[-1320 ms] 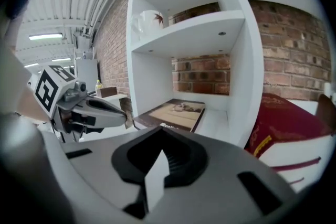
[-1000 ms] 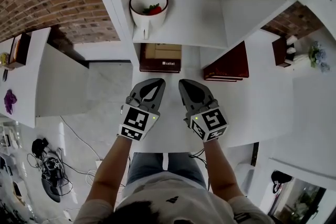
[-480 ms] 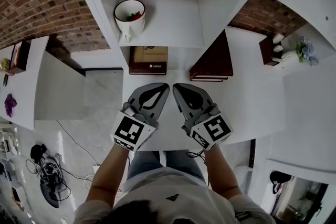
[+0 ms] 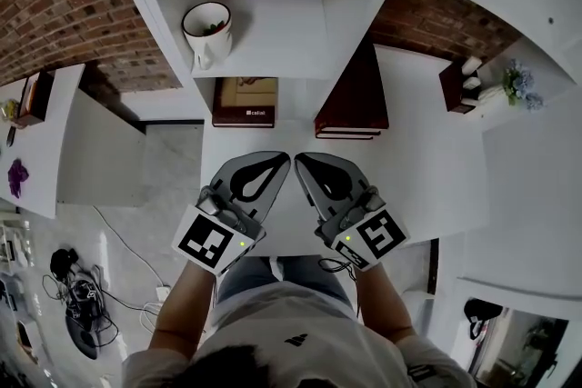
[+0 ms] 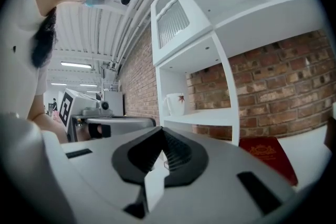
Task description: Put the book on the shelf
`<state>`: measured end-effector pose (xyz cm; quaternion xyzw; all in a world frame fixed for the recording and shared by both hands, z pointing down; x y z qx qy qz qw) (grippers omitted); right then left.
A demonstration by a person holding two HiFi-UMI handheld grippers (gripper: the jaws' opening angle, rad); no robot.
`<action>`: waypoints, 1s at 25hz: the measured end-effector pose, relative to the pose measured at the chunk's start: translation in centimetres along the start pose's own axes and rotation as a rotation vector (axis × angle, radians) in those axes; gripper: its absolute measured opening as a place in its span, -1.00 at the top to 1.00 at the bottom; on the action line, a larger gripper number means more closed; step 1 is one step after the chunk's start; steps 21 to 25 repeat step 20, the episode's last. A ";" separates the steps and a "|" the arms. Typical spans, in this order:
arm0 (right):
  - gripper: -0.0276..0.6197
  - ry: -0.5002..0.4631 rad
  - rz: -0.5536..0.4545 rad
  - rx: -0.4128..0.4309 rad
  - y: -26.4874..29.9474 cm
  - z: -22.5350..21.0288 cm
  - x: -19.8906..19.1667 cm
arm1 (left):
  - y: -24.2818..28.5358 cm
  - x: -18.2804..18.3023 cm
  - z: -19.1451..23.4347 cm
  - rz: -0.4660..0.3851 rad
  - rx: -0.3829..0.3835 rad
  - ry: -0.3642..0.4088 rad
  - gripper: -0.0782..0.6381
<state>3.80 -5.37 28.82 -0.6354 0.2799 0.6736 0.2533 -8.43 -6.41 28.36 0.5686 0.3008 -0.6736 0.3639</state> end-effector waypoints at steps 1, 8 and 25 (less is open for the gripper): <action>0.89 0.003 -0.006 0.003 -0.3 0.0 0.1 | 0.0 0.0 -0.3 -0.003 0.002 0.000 0.74; 0.89 0.001 -0.022 0.021 -1.7 0.1 0.4 | -0.2 -0.3 -1.7 -0.015 0.024 0.014 0.74; 0.89 -0.003 -0.044 0.044 -3.6 0.3 0.9 | 0.1 0.1 -3.8 -0.026 0.041 0.013 0.74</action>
Point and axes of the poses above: the fingertips, and each gripper's own axes: y forward along the fingers, z to its left, x out of its top, the point moved 7 cm from there along -y, backward along the fingers, and after that the axes turned 6 degrees about -y, right-handed, at the moved point
